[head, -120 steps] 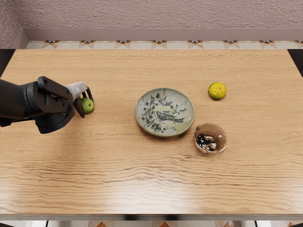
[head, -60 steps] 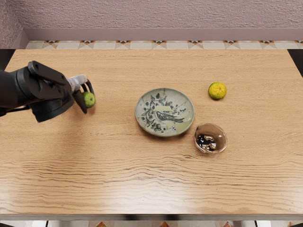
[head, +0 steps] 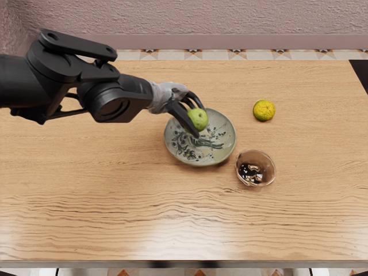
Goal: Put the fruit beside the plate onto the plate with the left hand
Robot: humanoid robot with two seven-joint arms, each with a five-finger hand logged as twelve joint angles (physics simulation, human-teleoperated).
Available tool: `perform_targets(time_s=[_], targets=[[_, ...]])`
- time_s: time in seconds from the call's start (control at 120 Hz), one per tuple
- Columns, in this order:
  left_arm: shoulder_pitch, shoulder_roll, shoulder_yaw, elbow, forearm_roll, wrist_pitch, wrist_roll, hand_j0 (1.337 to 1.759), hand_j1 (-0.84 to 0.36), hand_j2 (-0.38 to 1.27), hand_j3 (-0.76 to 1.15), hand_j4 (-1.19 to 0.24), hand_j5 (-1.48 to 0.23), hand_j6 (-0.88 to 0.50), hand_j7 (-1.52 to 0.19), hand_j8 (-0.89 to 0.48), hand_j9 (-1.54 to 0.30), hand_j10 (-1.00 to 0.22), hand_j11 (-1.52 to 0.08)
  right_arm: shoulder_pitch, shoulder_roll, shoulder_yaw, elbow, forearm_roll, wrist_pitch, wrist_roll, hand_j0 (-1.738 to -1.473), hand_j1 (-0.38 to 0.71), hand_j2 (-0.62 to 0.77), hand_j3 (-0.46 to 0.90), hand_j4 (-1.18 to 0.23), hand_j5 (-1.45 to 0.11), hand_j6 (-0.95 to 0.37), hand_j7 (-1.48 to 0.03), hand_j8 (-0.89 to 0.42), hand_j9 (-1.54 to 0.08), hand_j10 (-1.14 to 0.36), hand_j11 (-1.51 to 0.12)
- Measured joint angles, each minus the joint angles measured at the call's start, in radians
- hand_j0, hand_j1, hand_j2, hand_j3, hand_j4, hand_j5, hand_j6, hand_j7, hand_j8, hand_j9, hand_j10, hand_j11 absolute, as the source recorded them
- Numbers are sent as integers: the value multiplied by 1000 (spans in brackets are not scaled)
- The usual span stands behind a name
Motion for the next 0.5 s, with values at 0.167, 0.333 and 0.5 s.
perform_targets(time_s=[0.167, 0.333, 0.5], targets=[[31, -33, -14, 48, 3, -12, 0, 1651, -280, 368, 0, -487, -1182, -314, -1129, -355, -1111, -617, -1110, 0, 0, 0, 0, 0, 0, 0, -1658, -349, 0, 0, 0, 0, 0, 0, 0, 0, 0, 0], [29, -33, -11, 73, 4, 36, -3, 1655, 5, 177, 0, -271, -595, -194, -571, -213, -564, -328, -563, 0, 0, 0, 0, 0, 0, 0, -1658, -349, 0, 0, 0, 0, 0, 0, 0, 0, 0, 0], [-102, 221, 46, -39, 4, -81, -1, 1657, 178, 81, 0, -135, -283, -101, -273, -110, -269, -161, -269, 0, 0, 0, 0, 0, 0, 0, -1658, -349, 0, 0, 0, 0, 0, 0, 0, 0, 0, 0]])
